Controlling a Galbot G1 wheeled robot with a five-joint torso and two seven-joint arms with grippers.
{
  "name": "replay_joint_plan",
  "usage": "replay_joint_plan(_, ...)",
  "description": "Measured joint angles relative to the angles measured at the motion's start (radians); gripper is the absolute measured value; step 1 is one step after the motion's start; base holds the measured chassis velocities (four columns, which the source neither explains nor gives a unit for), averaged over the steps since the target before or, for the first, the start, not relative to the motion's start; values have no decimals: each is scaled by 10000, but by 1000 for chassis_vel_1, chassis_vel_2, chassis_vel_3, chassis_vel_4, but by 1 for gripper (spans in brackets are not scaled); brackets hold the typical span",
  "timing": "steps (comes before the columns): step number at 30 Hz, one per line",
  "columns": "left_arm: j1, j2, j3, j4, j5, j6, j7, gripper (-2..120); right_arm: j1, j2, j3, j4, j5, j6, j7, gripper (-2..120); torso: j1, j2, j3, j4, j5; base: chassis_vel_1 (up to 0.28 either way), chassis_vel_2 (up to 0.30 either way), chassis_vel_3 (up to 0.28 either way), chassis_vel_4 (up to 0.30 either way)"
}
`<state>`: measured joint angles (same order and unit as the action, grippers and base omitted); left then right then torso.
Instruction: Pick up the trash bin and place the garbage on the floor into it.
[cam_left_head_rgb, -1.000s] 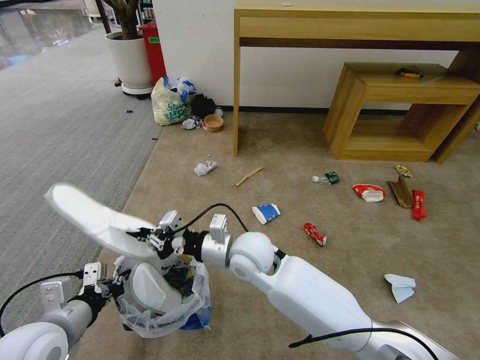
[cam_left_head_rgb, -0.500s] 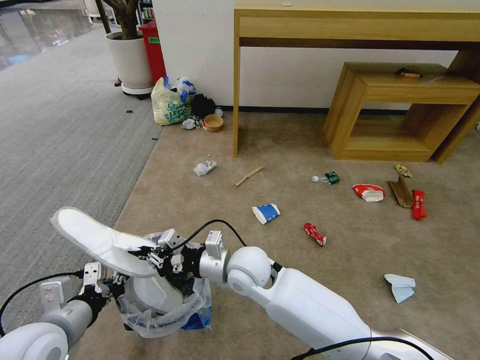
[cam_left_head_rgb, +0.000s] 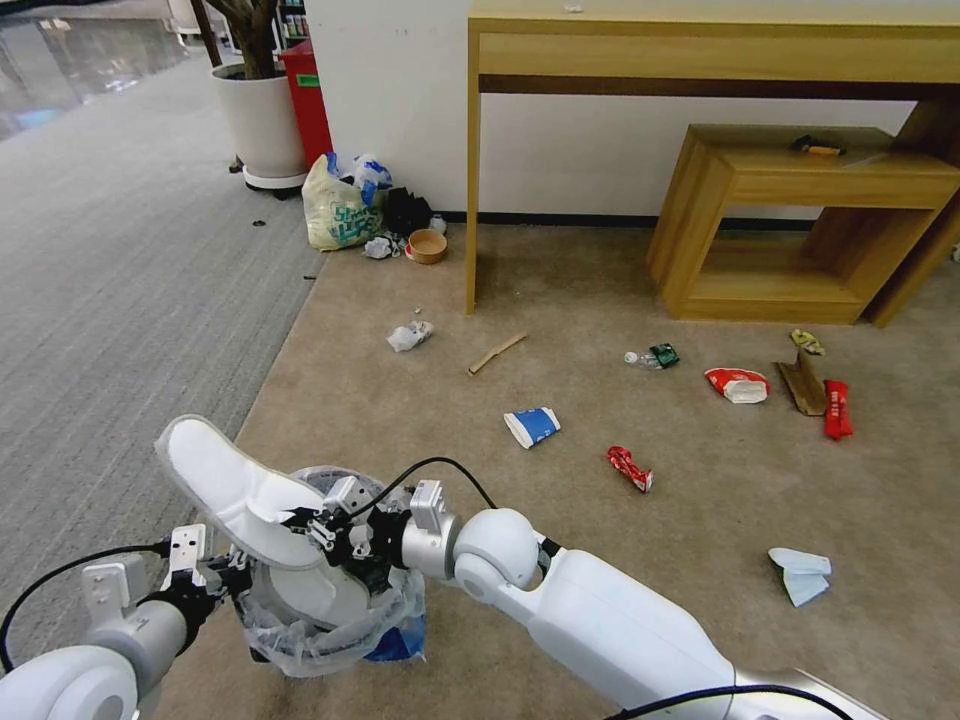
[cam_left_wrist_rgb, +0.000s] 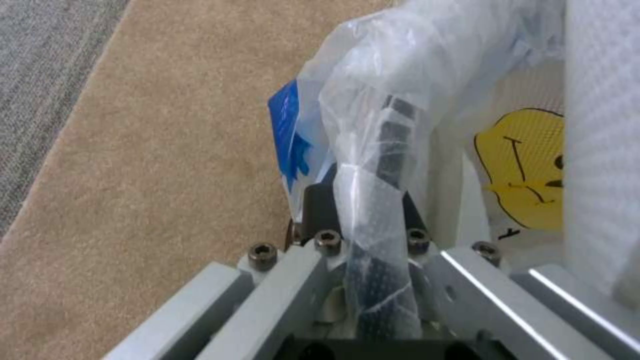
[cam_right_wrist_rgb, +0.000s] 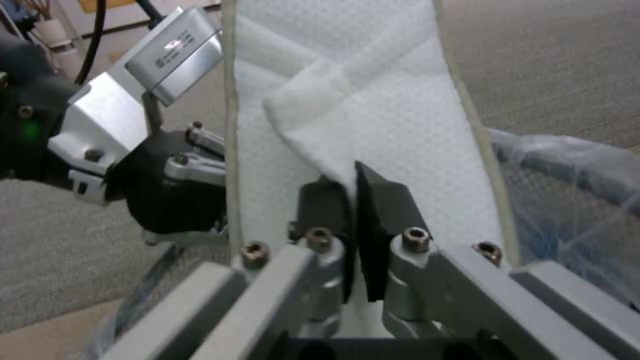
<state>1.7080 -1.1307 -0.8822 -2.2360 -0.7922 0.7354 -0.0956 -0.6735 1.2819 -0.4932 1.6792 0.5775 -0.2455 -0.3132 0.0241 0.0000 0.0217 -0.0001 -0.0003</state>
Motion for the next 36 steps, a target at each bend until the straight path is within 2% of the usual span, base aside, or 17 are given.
replay_joint_plan(2,-4,0,-1,11,0,0,1,0,-13,-18,0,29,-11,0,10,12,0,0,0,0,0,0,0,0,0)
replay_joint_plan(4,-16,0,-1,43,-1,0,2,0,-59,-66,-8,139,-23,1,88,24,0,0,0,0,0,0,0,0,0)
replay_joint_plan(6,-21,0,-1,50,-1,0,3,0,-71,-85,-18,165,-23,4,112,27,0,0,-1,0,0,0,0,0,0)
replay_joint_plan(8,-23,6,-11,59,-1,0,7,0,-107,-154,-38,219,-41,7,142,37,0,0,0,0,0,0,0,0,0)
replay_joint_plan(9,-23,6,-11,59,-1,0,7,0,-107,-154,-38,219,-41,7,142,37,0,0,0,0,0,0,0,0,0)
replay_joint_plan(12,-17,17,-63,63,-6,0,27,0,-174,-223,-48,273,-88,18,151,53,0,0,0,0,0,0,0,0,0)
replay_joint_plan(13,-17,17,-63,63,-6,0,27,0,-174,-223,-48,273,-88,18,151,53,0,0,0,0,0,0,0,0,0)
replay_joint_plan(16,-30,8,-75,103,-4,0,45,0,-232,-272,-44,363,-100,18,167,69,0,0,0,1,0,0,0,0,0)
replay_joint_plan(17,-30,8,-75,103,-4,0,45,0,-232,-272,-44,363,-100,18,167,69,0,0,0,1,0,0,0,0,0)
replay_joint_plan(20,-39,-7,-76,107,0,0,58,0,-285,-344,-22,460,-109,18,185,82,0,0,-1,0,0,0,0,0,0)
replay_joint_plan(22,-42,-7,-79,110,0,0,59,0,-287,-357,-10,492,-108,19,194,84,0,-1,-1,0,0,0,0,0,0)
replay_joint_plan(24,-53,-7,-125,163,0,0,77,0,-275,-394,138,698,-99,17,242,96,0,0,-1,0,0,0,0,0,0)
replay_joint_plan(33,-71,-74,-209,267,42,0,169,0,-235,-562,842,1454,29,-205,525,100,0,0,0,0,0,0,0,0,0)
replay_joint_plan(36,-20,-143,-288,258,68,0,234,0,-475,-700,1602,1723,81,-491,1022,100,0,0,-1,0,0,0,0,0,0)
